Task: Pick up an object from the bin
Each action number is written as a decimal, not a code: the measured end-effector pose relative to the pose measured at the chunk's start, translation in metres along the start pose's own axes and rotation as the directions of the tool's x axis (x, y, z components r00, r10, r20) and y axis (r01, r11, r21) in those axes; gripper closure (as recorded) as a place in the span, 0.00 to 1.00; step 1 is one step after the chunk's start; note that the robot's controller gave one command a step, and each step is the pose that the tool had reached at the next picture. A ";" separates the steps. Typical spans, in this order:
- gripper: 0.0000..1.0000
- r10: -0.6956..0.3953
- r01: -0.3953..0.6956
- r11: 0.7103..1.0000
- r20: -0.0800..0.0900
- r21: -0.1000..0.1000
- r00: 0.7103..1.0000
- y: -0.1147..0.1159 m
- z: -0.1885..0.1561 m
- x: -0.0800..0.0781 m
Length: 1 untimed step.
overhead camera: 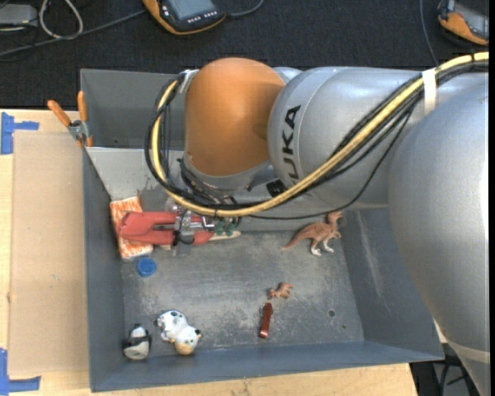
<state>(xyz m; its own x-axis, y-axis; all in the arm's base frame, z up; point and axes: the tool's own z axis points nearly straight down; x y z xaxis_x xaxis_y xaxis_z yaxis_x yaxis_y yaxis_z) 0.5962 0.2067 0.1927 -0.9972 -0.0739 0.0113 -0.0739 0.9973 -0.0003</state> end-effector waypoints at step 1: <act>1.00 0.053 -0.053 0.999 -0.004 0.000 0.999 -0.032 0.078 0.029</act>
Offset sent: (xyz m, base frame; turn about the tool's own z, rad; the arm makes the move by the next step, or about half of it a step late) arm -0.0183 0.0171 0.1479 -0.0101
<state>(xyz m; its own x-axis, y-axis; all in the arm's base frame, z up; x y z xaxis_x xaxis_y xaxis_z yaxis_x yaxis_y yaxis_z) 0.5687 0.1726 0.1151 -0.9997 -0.0207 0.0152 -0.0208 0.9998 -0.0011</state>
